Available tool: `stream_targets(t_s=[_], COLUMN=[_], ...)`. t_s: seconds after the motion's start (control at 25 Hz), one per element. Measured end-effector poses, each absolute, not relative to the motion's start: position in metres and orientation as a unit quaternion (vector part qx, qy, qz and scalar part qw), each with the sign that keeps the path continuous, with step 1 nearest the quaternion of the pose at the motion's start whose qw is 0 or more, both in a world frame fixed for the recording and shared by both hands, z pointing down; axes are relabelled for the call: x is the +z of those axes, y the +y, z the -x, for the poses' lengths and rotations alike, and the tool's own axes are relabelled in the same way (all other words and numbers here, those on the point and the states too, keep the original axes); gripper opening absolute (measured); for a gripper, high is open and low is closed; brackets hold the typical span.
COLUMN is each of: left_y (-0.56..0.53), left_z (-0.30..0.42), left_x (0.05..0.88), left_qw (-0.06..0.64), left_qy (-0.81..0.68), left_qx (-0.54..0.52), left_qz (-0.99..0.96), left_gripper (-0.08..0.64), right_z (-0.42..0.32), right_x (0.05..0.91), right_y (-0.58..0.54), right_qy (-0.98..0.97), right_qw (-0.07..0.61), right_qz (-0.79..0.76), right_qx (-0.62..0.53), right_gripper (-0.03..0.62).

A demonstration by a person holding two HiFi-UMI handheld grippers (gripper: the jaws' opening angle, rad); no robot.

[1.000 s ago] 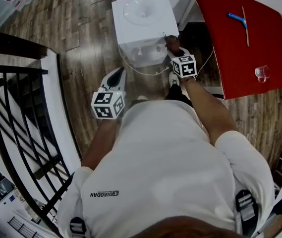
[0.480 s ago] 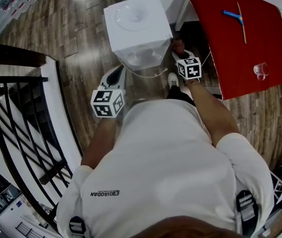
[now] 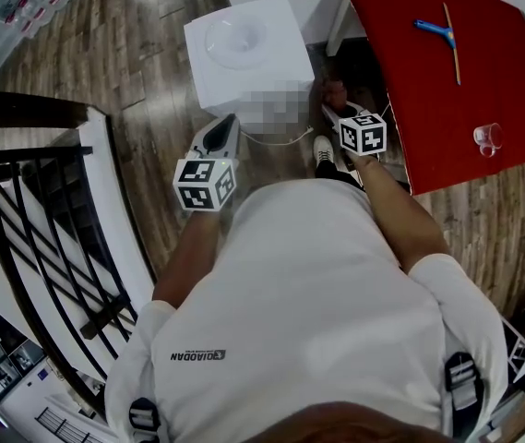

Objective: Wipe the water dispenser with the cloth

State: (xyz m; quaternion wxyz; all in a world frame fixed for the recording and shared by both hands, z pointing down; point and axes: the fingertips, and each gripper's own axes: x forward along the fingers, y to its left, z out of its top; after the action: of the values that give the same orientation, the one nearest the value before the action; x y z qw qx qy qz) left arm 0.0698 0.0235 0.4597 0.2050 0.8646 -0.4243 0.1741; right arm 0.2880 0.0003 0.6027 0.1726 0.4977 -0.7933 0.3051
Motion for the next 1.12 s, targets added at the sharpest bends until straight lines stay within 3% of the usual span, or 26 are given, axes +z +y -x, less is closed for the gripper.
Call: stream_targets(t_s=[0.48, 1.12], left_y=[-0.025, -0.067], left_z=[-0.130, -0.182], left_x=[0.461, 0.482], left_qw=[0.171, 0.179], left_qy=[-0.395, -0.397], left_qx=[0.242, 0.292], left_qz=[-0.869, -0.851], left_gripper=[0.000, 0.000], right_z=[-0.291, -0.276], right_x=[0.540, 0.555], right_y=[-0.040, -0.102], right_qy=[-0.810, -0.842], right_qw=[0.051, 0.071], right_qz=[-0.392, -0.285], right_qx=[0.434, 0.452], right_gripper=[0.071, 0.072])
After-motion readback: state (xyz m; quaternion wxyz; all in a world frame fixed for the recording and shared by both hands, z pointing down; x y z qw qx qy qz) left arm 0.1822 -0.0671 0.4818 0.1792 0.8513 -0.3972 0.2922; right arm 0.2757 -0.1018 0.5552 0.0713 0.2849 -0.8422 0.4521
